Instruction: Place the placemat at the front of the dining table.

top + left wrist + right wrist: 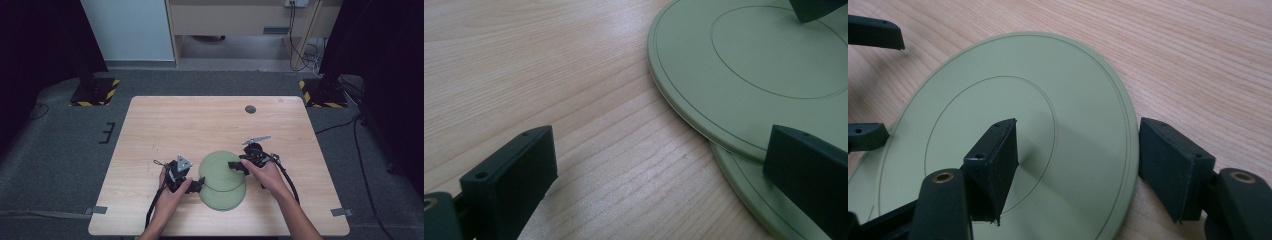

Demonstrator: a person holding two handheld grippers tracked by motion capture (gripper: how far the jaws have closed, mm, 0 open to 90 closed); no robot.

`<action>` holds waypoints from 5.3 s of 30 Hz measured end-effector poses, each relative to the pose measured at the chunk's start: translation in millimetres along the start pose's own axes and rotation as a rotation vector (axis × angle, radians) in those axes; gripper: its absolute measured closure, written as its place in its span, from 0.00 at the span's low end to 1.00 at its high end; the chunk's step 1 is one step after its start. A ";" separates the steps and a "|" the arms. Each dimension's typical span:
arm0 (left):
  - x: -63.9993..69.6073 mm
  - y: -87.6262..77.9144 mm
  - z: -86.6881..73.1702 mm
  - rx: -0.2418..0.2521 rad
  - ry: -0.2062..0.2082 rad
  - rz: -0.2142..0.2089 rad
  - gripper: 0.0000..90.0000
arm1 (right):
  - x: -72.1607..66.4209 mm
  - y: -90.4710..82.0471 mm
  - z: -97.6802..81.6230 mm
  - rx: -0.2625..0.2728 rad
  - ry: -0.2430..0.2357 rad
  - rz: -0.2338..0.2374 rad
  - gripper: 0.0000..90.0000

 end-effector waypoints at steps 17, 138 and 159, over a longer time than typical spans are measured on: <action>0.5 0.2 0.5 0.000 0.006 0.004 0.00 | 5.7 -8.9 2.1 0.032 0.027 -0.032 0.65; -16.4 -9.7 -1.9 0.022 -0.027 0.047 0.03 | -36.7 -62.7 91.7 0.140 -0.205 -0.148 0.96; -17.5 -9.4 -2.8 0.020 -0.028 0.047 0.03 | -34.9 -62.9 104.5 0.152 -0.198 -0.160 0.96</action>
Point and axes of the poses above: each handheld gripper's, and its own axes: y roughly forward along the jaws, z roughly out of its top, x roughly to its right, the point moved 2 cm from there along y, roughly forward along the jaws, and after that the axes turned 4 degrees about x, right-handed, at the moved point
